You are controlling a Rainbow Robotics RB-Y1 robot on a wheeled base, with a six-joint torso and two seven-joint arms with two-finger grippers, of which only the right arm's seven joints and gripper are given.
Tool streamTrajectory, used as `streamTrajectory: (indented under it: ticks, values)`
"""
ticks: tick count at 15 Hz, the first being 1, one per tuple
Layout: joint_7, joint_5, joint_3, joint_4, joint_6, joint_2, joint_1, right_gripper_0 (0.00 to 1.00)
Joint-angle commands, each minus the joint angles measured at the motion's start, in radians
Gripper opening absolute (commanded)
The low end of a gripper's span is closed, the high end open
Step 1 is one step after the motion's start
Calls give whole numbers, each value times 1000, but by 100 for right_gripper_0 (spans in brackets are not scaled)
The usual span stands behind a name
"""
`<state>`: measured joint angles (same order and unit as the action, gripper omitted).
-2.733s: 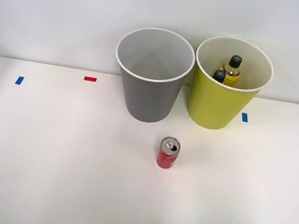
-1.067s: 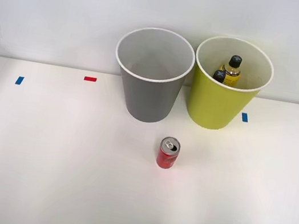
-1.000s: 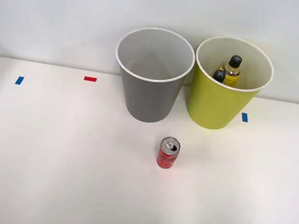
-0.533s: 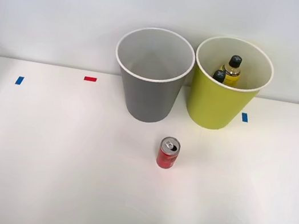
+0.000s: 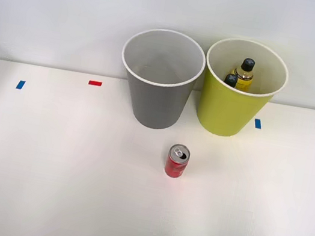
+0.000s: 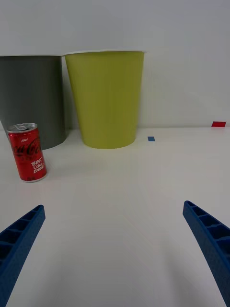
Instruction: Put cans in the gray bin, plastic bottles in the light green bin
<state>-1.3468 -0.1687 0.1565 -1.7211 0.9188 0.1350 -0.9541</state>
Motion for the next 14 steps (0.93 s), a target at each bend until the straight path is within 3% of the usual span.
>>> streamTrajectory:
  ticks: [1,10,14]
  values:
    - [0,0,0,0,0,0,0,100]
    - [0,0,0,28,-17,3,23,100]
    - [-18,86,74,25,5,55,46,100]
